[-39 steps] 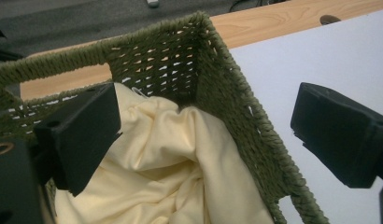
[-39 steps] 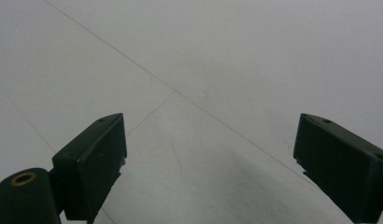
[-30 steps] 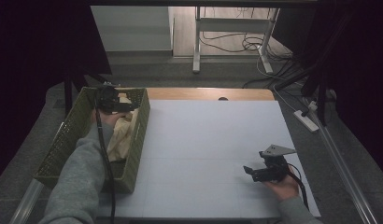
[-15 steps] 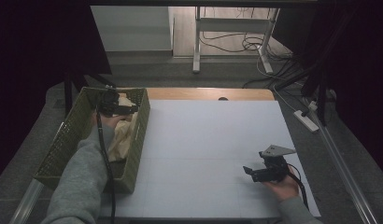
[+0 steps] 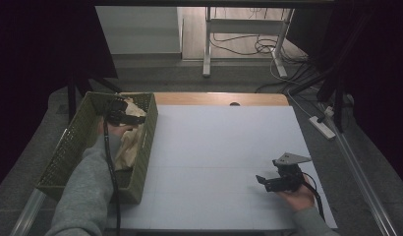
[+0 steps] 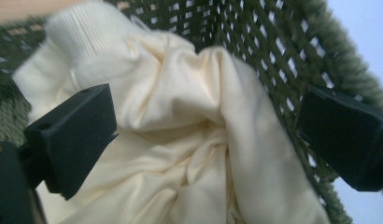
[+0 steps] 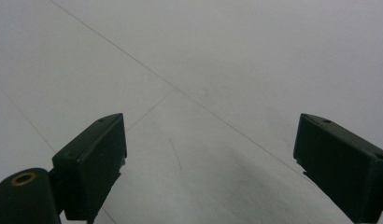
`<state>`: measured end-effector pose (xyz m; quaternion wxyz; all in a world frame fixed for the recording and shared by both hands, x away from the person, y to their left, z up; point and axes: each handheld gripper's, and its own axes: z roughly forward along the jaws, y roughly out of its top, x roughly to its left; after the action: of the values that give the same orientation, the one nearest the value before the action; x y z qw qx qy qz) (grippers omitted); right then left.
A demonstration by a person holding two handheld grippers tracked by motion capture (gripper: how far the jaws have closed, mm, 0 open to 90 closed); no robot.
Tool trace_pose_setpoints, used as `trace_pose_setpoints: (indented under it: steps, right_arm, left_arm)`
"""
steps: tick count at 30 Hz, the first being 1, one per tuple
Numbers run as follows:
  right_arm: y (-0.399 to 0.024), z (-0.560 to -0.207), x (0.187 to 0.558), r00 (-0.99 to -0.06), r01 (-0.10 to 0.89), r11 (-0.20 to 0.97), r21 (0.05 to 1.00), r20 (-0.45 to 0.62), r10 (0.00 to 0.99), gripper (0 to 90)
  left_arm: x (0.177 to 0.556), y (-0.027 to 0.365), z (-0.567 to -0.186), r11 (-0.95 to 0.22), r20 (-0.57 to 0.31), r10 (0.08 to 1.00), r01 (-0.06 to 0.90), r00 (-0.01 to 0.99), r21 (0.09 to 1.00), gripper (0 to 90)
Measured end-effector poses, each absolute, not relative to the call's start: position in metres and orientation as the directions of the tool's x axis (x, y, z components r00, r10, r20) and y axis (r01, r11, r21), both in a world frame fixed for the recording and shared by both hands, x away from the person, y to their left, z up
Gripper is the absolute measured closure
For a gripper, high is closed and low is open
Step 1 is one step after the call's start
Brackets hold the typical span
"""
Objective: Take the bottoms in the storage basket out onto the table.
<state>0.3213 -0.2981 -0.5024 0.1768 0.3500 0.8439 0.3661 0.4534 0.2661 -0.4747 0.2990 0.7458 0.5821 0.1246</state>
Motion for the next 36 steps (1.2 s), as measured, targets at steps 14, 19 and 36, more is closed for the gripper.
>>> trace_pose_setpoints:
  steps: [14, 19, 36]
  right_arm:
    - [-0.297, -0.504, 0.322, -0.692, 0.471, 0.493, 0.732, -0.04, 0.721, 10.0]
    - [-0.297, -0.504, 0.322, -0.693, 0.473, 0.494, 0.73, -0.039, 0.72, 10.0]
    - [-0.296, -0.505, 0.322, -0.694, 0.476, 0.497, 0.726, -0.038, 0.719, 10.0]
  left_arm:
    - [0.456, 0.265, -0.487, -0.177, -0.156, 0.942, 0.836, 0.297, 0.52, 2.0]
    - [0.456, 0.266, -0.49, -0.182, -0.154, 0.943, 0.845, 0.294, 0.502, 1.5]
    - [0.46, 0.269, -0.503, -0.188, -0.177, 0.94, 0.875, 0.292, 0.447, 0.0]
